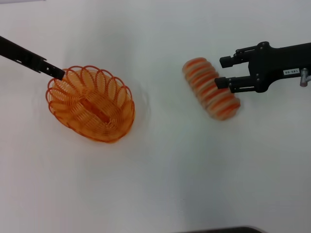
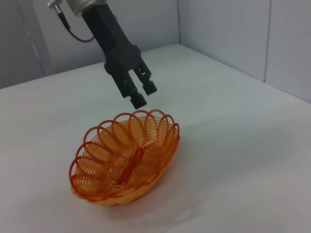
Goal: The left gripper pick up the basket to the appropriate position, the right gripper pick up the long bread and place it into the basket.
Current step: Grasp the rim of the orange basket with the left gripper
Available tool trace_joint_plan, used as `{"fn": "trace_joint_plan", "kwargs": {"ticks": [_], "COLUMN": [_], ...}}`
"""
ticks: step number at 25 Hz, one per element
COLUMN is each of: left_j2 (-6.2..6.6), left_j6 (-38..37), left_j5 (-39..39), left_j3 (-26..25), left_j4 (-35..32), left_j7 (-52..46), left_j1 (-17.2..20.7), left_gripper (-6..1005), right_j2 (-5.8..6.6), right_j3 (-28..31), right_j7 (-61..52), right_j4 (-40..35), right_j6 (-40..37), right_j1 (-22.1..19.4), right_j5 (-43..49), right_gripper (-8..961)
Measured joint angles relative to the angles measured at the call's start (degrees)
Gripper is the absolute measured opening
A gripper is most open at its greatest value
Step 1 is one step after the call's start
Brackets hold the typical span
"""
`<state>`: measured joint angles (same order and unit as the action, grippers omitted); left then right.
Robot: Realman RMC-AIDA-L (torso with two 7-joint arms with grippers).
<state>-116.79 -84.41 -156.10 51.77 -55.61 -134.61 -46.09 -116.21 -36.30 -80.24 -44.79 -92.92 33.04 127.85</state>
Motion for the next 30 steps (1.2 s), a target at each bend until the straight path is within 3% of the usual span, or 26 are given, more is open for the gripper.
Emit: {"fn": "trace_joint_plan", "kwargs": {"ticks": [7, 13, 21, 30], "left_j2": [-0.25, -0.37, -0.44, -0.66], "left_j6": [7.37, 7.87, 7.93, 8.11], "left_j5": [-1.49, -1.64, -1.82, -2.10], "left_j3": [2.92, 3.13, 3.32, 2.30], "left_j4": [8.43, 9.05, 9.70, 9.48], "left_j7": [0.06, 0.01, -0.25, -0.26], "left_j1": [-1.90, -2.10, -2.04, -1.86], "left_gripper": [777, 774, 682, 338], "right_j2": [-0.25, -0.28, -0.24, -0.23], "right_j3": [-0.01, 0.00, 0.51, 0.66], "right_j7": [0.61, 0.68, 0.71, 0.84], "right_j4": [0.05, 0.05, 0.05, 0.05], "right_j6": [-0.08, 0.01, 0.23, 0.68], "right_j1": [-0.07, -0.01, 0.00, 0.00], "right_j5": [-0.01, 0.00, -0.23, -0.33], "right_gripper": [616, 616, 616, 616]}}
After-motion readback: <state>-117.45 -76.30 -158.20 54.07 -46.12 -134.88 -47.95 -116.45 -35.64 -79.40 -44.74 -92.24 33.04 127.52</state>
